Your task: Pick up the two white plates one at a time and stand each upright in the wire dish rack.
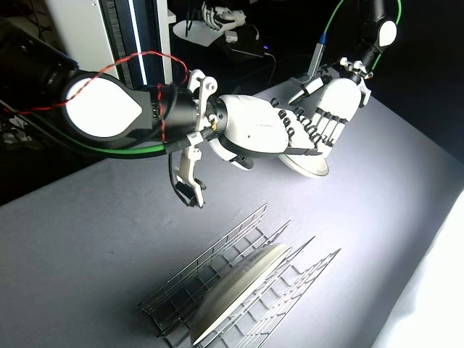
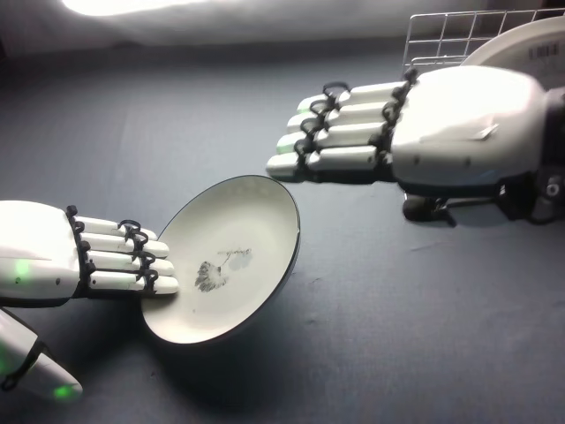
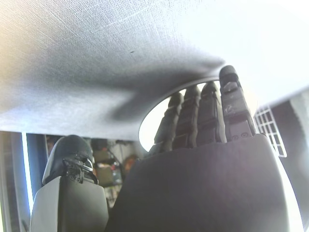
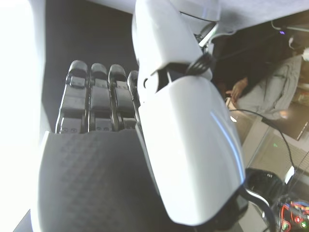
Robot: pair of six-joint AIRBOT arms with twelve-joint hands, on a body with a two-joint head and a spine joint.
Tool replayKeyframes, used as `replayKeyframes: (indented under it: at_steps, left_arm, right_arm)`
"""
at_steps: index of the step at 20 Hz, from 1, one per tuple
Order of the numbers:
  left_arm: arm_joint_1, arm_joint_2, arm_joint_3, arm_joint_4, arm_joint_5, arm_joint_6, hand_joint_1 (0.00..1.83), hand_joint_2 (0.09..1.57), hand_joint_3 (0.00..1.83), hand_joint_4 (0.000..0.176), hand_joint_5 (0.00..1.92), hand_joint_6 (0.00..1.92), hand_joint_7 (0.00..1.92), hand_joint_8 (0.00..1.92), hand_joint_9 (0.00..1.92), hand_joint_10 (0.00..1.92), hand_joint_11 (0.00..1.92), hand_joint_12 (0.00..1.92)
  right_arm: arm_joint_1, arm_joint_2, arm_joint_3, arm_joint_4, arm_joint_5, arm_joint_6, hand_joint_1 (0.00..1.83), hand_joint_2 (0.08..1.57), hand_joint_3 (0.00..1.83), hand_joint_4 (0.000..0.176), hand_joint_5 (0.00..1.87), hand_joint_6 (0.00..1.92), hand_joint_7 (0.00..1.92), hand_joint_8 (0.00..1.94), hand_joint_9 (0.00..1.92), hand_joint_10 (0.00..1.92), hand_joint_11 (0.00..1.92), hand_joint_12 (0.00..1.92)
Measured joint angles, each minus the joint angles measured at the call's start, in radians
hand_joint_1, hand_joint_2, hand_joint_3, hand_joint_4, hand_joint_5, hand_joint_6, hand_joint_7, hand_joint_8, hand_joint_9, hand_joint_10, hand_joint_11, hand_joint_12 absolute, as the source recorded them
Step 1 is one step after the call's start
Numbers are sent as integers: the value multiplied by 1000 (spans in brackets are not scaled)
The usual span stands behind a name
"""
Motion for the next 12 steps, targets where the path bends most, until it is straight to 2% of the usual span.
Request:
replayKeyframes:
  at_steps: [12]
  left_arm:
    - [1,-4,5,0,-3,0,0,1068,1,0,0,0,0,0,0,0,0,0]
  right_arm:
    - [-33,-160,8,2,-107,-1,1567,1168,7,0,0,0,0,0,0,0,0,0]
